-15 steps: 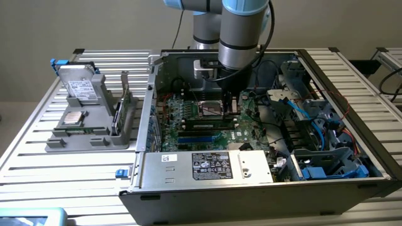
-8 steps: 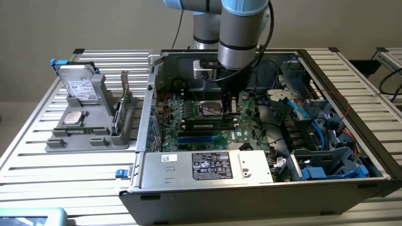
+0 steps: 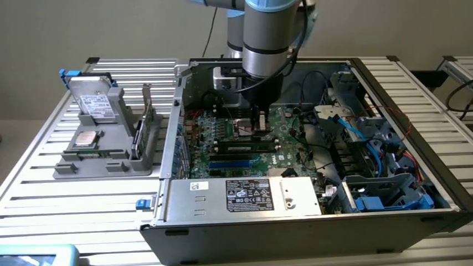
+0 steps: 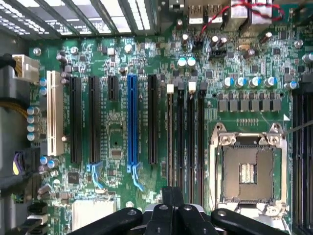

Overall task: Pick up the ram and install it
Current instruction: 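Press down the ram until it locks into place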

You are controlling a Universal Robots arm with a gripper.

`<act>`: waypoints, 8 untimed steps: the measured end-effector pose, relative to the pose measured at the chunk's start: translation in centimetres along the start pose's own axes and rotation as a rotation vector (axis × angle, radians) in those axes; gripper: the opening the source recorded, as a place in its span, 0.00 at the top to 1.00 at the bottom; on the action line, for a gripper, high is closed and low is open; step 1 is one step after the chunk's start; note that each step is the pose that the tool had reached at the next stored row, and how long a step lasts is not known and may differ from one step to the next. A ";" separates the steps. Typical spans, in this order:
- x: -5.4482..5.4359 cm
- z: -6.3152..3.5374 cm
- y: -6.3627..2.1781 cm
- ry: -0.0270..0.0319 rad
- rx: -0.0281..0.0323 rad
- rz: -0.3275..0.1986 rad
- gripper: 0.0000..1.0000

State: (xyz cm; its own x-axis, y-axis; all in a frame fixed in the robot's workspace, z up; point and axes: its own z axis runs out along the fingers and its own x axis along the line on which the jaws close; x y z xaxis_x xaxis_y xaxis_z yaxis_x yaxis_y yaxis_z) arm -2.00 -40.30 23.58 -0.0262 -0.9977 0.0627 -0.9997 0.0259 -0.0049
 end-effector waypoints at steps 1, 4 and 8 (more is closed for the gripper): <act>0.0 0.00 0.45 -0.0001 0.0000 0.000 0.89; 0.0 -0.01 1.81 -0.0008 -0.0001 0.000 0.89; -0.1 0.09 2.56 -0.0007 -0.0004 0.000 0.89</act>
State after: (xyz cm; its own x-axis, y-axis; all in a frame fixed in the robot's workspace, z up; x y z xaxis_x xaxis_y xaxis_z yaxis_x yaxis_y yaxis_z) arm -4.56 -40.18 23.47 -0.0262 -0.9977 0.0619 -0.9997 0.0260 -0.0045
